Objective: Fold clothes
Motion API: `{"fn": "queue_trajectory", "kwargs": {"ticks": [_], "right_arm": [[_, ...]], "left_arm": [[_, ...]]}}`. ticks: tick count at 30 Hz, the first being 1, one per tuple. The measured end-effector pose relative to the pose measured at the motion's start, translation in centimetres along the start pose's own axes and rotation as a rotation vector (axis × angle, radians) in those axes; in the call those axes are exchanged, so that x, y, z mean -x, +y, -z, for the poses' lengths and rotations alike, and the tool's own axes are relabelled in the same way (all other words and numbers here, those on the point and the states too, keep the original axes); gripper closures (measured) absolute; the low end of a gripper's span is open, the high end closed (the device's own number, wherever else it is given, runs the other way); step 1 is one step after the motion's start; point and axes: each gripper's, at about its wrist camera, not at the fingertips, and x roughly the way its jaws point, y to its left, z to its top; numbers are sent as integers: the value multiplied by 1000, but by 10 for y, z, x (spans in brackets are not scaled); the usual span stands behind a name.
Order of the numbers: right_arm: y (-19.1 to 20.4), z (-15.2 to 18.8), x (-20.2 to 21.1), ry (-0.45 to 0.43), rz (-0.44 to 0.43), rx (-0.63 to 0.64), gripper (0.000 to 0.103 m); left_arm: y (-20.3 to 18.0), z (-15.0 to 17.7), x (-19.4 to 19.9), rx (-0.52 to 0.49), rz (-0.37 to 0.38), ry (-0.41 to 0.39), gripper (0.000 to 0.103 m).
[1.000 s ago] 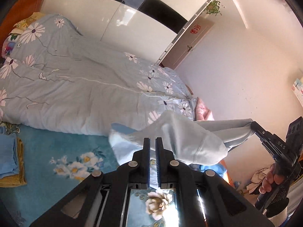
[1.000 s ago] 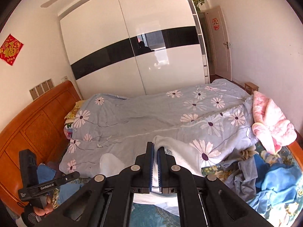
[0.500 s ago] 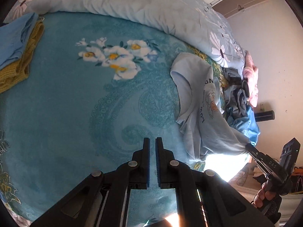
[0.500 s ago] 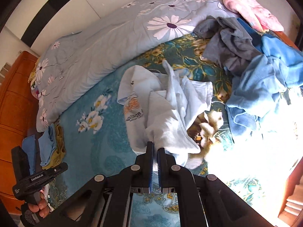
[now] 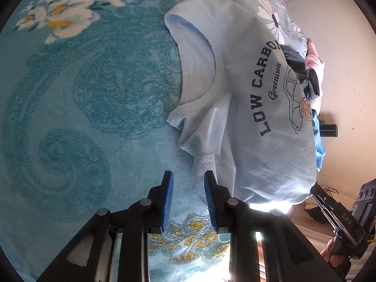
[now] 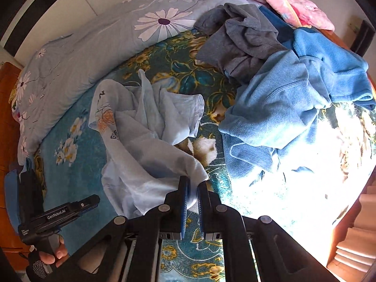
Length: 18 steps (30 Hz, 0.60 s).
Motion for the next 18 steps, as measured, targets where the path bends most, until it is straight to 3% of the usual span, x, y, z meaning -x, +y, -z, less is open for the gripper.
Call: {"fn": "queue_trajectory", "kwargs": {"ticks": [1,4,9,13,18], "right_arm": [[0,-1,4,3,13,20,79],[-4,-4,16,5,41,75,67],[-1,-31,25,-27,46,195,64],[51,-92,-4,-78,-74,309,62],[140,-157,-74,-55,-198,509,61]], "left_arm": [[-1,0,-6,11,1,4,66],[1,-1,-19,59,6,14,59],[2,-2,-35,122,5,18,53],[1,0,-32,178,9,-19,51],[-4,6,-26,223,48,-52,54]]}}
